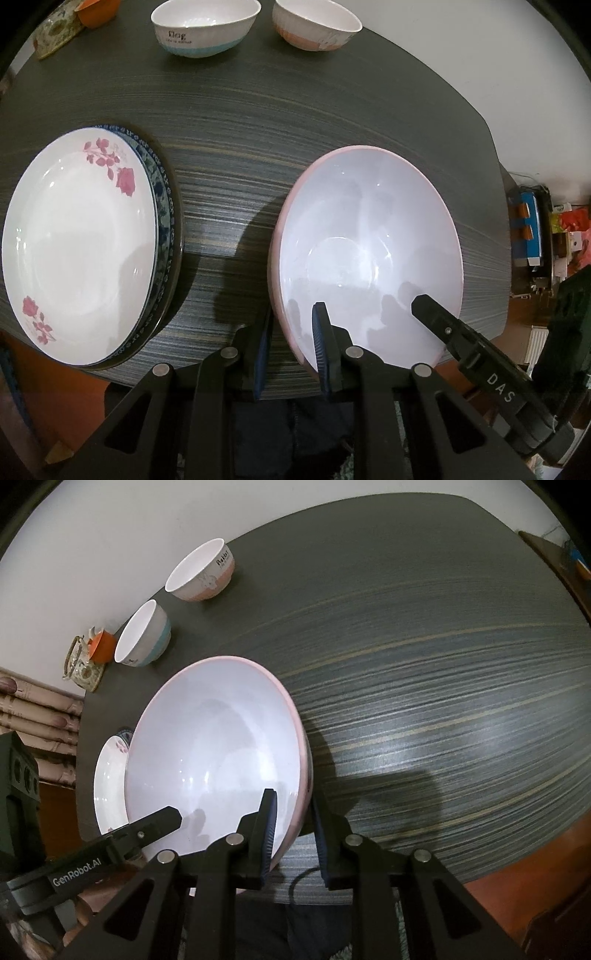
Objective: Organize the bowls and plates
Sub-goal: 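Lift the pink bowl with both tools and set it beside the plate stack, then open both tools and release the pink bowl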
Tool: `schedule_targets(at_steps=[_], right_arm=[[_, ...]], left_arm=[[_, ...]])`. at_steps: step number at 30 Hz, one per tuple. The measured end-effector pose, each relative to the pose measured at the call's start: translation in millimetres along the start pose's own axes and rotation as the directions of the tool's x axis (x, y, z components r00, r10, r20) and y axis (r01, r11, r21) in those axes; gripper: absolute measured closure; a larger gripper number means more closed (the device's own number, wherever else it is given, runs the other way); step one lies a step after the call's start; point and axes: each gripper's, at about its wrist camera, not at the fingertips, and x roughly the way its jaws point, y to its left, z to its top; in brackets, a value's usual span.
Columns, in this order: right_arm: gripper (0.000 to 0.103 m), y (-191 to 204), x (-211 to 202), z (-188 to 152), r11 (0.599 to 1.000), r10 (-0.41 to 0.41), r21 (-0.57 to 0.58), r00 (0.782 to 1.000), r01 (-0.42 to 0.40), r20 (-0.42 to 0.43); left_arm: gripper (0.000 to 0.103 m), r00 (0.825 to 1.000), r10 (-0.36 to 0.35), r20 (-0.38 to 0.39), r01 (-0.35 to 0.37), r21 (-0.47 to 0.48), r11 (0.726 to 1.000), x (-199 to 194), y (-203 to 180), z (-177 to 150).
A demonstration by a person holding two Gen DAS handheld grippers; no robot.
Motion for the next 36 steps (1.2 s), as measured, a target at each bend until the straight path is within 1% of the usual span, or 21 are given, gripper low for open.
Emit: schedule_targets(at_steps=[6,9,11,13,17,22,25,27,32,36], right_arm=[[0.082,-1,-1,-1,1.000,-0.002,0.002,1.000,0.002,-0.004],[0.081,-2,1,0,1.000,0.003,0.010,1.000,-0.002,-0.021],[0.073,-2,2,0,1.000,0.009,0.015,1.000,-0.008,-0.028],[0.068,-1,1,0,1.000,0.005,0.014,1.000,-0.005,-0.026],[0.067,-2,-1,1,1.000,0.009,0.022,1.000,-0.008,-0.021],[0.067,-4,-9,4,0.999,0.023,0.034,1.000,-0.023,0.000],[0.067,-6,-17,7,0.997,0.051,0.060,0.998,-0.052,0.021],[0.067,-6,-25,11,0.997,0.050,0.063,0.997,-0.053,0.052],[0.067,2,-43,23,0.998,0.046,0.043,0.991,-0.052,0.122],[0.067,15,-48,31,0.998,0.069,0.005,0.989,-0.070,0.129]], left_arm=[[0.085,1.000,-0.004,-0.001,0.004,-0.001,1.000,1,1,2],[0.084,1.000,-0.002,0.000,0.002,0.000,1.000,1,1,2],[0.081,1.000,-0.004,-0.002,0.004,-0.006,1.000,1,3,3],[0.081,1.000,-0.010,0.003,0.010,-0.010,1.000,0,5,3],[0.080,1.000,-0.026,0.013,0.026,-0.015,1.000,-5,8,5],[0.075,0.999,-0.036,0.032,0.037,-0.021,0.999,-12,14,6],[0.072,0.998,-0.042,0.040,0.043,-0.032,0.999,-18,20,7],[0.069,0.998,-0.042,0.052,0.045,-0.041,0.998,-24,25,8],[0.066,0.995,-0.052,0.087,0.057,-0.064,0.996,-40,40,11],[0.065,0.989,-0.070,0.130,0.081,-0.086,0.993,-54,55,18]])
